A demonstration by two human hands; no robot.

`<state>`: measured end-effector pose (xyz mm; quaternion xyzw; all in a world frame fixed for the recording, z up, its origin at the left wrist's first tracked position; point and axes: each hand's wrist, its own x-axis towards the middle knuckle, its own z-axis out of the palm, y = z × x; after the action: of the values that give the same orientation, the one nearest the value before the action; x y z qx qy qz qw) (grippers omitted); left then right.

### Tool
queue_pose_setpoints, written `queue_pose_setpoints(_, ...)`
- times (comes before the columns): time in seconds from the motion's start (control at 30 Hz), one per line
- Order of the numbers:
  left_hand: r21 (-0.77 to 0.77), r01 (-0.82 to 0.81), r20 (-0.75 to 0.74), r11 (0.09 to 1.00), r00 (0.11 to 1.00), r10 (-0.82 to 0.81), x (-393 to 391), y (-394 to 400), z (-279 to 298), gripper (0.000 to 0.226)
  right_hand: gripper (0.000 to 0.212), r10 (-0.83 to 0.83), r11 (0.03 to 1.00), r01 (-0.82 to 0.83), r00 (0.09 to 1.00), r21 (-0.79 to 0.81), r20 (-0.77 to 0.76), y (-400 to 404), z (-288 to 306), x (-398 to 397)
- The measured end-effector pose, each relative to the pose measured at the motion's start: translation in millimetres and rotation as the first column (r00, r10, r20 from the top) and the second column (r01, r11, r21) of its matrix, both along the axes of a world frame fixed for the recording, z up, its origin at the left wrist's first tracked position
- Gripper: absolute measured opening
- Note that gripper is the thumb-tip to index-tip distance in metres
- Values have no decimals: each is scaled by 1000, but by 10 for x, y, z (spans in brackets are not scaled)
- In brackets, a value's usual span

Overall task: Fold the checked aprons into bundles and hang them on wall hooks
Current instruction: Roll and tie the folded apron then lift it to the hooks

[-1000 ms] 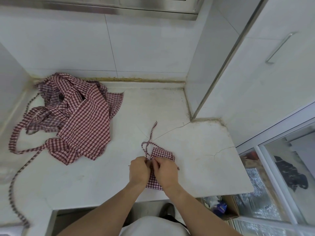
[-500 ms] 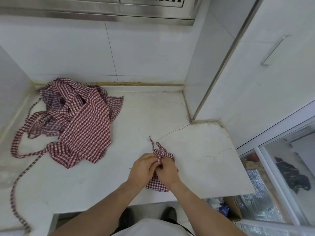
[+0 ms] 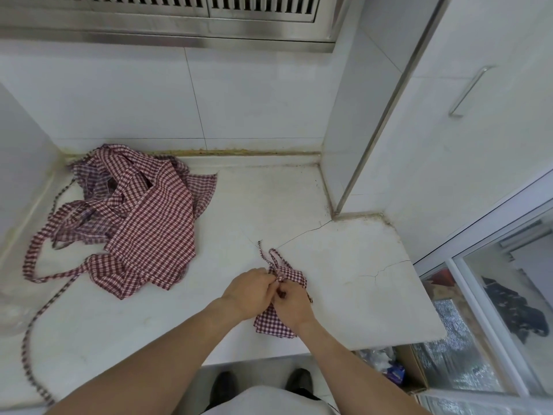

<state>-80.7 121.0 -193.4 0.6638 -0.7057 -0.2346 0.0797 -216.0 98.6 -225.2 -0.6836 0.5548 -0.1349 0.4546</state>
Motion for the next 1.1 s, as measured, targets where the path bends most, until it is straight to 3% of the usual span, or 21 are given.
queue_pose_setpoints(0.1,53,54,197,997,978,-64,66,37,40,43,40,9,1000,-9,1000,-24,6,7,27,-12)
queue_pose_setpoints(0.23,149,59,325,987,940,-105,279,82,67,42,36,5,1000,-5,1000,-15,4,5,10,-21)
queue_pose_setpoints(0.47,234,-126,255,964,965,65,791,240,-21,45,25,-10,996,7,999,88,41,-72,36,-63)
queue_pose_setpoints(0.57,234,-297,419,926,890,179,1034,311,-38,51,23,6,994,-13,998,107,61,-109,52,-98)
queue_pose_setpoints(0.7,326,-585,632,742,719,289,1132,357,-20,47,21,32,993,-37,999,114,44,-131,50,-100)
queue_pose_setpoints(0.77,223,-538,576,813,745,335,1009,350,-30,48,22,44,992,-47,999,114,31,-125,53,-86)
queue_pose_setpoints(0.8,132,-471,466,872,806,365,908,334,-50,43,21,50,991,-53,998,121,28,-122,57,-79)
queue_pose_setpoints(0.87,23,-353,75,935,933,351,624,300,-45,32,22,69,990,-69,998,124,10,-129,69,-66)
queue_pose_setpoints(0.93,56,-232,-168,971,956,238,290,255,-7,28,23,98,990,-95,995,105,-25,-147,66,-69)
queue_pose_setpoints(1.0,72,-151,-213,986,963,163,17,205,-31,23,28,123,990,-118,990,81,-61,-166,58,-87)
queue_pose_setpoints(1.1,112,-211,-175,971,958,228,-186,134,-46,22,38,147,987,-142,986,69,-81,-189,62,-112)
